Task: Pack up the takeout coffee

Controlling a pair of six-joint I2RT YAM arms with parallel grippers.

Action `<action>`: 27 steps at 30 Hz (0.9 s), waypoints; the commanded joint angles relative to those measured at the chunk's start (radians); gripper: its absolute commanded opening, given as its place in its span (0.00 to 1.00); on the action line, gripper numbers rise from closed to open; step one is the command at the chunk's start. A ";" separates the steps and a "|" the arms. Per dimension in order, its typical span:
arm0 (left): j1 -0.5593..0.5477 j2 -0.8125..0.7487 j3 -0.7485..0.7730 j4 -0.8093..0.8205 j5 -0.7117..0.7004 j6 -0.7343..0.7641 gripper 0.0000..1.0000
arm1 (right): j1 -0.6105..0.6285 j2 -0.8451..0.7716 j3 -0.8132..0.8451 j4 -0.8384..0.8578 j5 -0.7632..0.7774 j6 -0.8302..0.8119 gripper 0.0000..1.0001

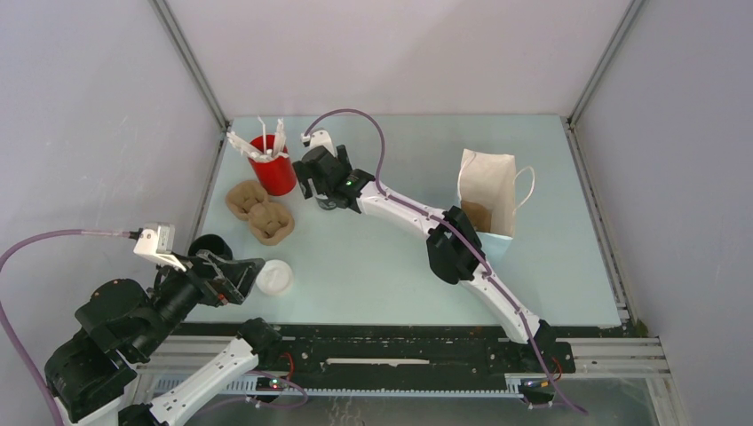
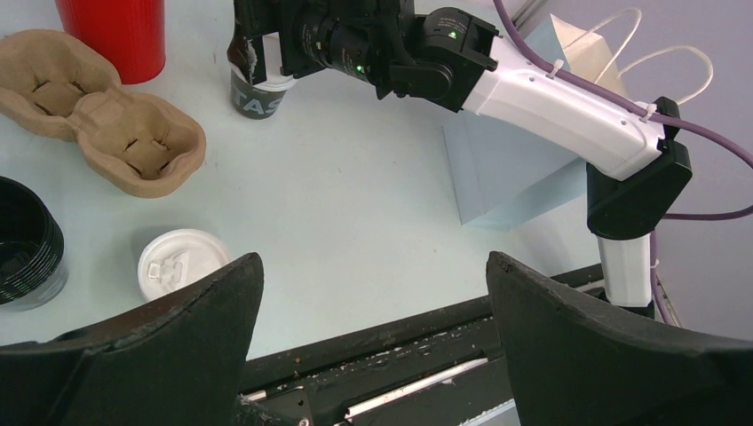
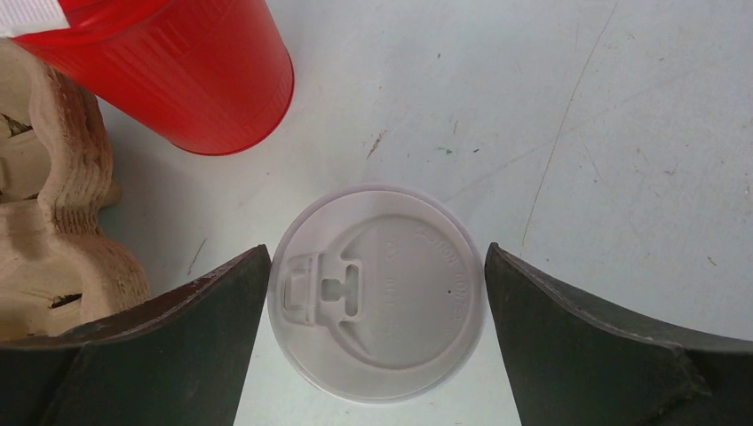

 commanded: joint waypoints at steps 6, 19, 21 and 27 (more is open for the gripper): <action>-0.003 0.010 -0.006 0.018 0.014 0.019 1.00 | -0.001 -0.031 -0.013 0.002 -0.005 0.027 1.00; -0.003 0.007 -0.010 0.018 0.021 0.011 1.00 | -0.003 -0.072 -0.061 0.001 -0.029 0.027 1.00; -0.004 0.007 -0.011 0.018 0.020 0.011 1.00 | -0.003 -0.080 -0.071 -0.002 -0.028 0.027 1.00; -0.004 0.009 -0.014 0.021 0.025 0.009 1.00 | -0.003 -0.105 -0.088 -0.004 -0.039 0.024 1.00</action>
